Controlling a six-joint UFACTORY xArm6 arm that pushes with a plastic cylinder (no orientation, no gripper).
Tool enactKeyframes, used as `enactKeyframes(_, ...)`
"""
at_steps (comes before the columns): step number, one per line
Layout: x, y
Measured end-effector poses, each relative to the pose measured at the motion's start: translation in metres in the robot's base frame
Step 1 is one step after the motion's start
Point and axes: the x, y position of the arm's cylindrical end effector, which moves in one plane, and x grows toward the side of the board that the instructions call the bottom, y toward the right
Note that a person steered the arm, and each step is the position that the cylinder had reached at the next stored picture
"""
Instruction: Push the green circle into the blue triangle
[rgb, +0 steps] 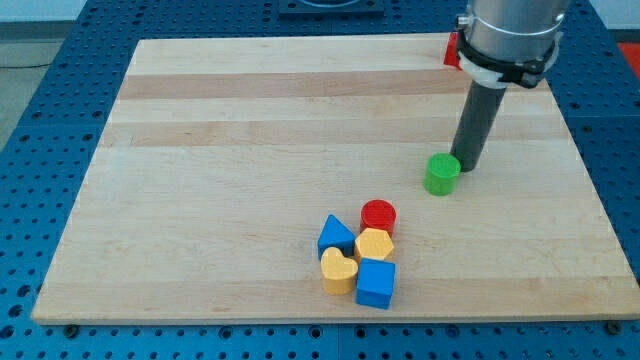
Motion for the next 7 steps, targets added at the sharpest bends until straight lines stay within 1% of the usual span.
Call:
enactKeyframes(2,0.005,-0.04)
enactKeyframes(3,0.014,-0.021)
enactKeyframes(4,0.017,-0.015)
enactKeyframes(5,0.021,-0.042)
enactKeyframes(6,0.03,-0.079)
enactKeyframes(7,0.03,-0.115)
